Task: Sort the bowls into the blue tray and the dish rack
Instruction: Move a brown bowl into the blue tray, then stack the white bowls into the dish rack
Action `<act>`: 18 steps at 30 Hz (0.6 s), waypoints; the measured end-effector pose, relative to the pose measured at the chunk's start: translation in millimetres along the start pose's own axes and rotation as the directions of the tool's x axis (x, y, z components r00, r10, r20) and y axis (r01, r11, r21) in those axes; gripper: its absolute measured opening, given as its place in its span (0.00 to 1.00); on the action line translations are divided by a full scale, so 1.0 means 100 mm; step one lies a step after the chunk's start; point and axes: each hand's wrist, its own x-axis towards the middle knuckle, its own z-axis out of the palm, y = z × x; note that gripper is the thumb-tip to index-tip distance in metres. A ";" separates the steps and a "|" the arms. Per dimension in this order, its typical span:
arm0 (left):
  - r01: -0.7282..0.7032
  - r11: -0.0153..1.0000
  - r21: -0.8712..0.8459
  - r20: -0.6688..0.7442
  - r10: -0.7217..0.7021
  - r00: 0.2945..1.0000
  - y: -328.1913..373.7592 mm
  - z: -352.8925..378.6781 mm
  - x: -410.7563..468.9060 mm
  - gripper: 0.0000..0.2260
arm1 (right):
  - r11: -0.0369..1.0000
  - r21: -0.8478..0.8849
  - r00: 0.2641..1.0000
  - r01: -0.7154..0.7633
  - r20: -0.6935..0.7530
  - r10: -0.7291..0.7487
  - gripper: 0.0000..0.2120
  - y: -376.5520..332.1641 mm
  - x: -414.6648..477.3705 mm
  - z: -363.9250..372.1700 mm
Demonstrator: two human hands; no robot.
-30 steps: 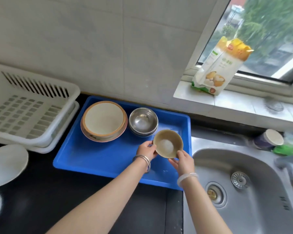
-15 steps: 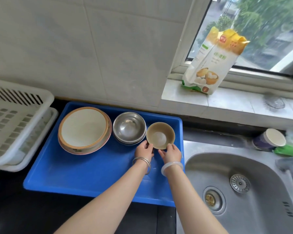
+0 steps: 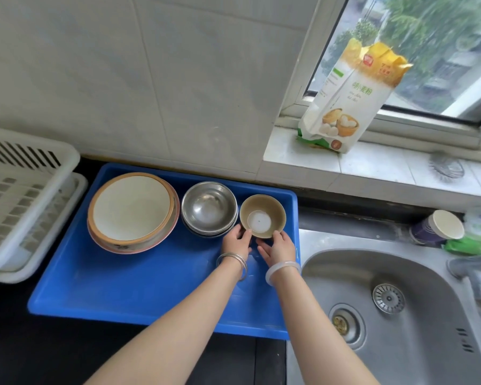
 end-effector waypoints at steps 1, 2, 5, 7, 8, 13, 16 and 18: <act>0.006 1.000 0.007 -0.005 -0.006 1.000 0.01 0.00 0.00 0.08 | 1.000 -0.003 1.000 -0.003 0.000 0.003 0.17 0.00 0.00 0.00; 0.012 1.000 0.010 -0.006 -0.012 1.000 0.01 0.00 -0.01 0.09 | 1.000 -0.011 1.000 -0.006 0.001 0.006 0.17 0.00 -0.01 0.00; 0.014 1.000 -0.001 0.012 -0.014 1.000 0.05 -0.02 -0.06 0.12 | 0.998 -0.069 1.000 -0.005 0.001 0.005 0.18 -0.02 -0.05 -0.02; 0.030 0.999 -0.028 0.040 -0.029 0.999 0.07 -0.07 -0.11 0.11 | 0.991 -0.133 1.000 0.014 0.006 -0.014 0.18 -0.03 -0.09 -0.04; 0.048 0.998 -0.044 0.064 -0.045 0.997 0.08 -0.10 -0.14 0.11 | 0.983 -0.178 0.999 0.034 0.008 -0.033 0.18 -0.03 -0.11 -0.06; 0.050 0.997 0.059 0.092 -0.055 0.994 0.06 -0.35 -0.34 0.18 | 0.900 -0.418 0.992 0.125 0.038 -0.120 0.20 -0.01 -0.28 -0.14; -0.022 0.962 0.273 0.073 0.002 0.997 0.07 -0.62 -0.52 0.16 | 0.787 -0.588 0.982 0.186 0.081 -0.171 0.18 0.03 -0.47 -0.17; -0.060 0.936 0.347 0.053 0.044 0.998 0.07 -0.86 -0.68 0.15 | 0.724 -0.649 0.972 0.234 0.141 -0.188 0.16 0.09 -0.66 -0.14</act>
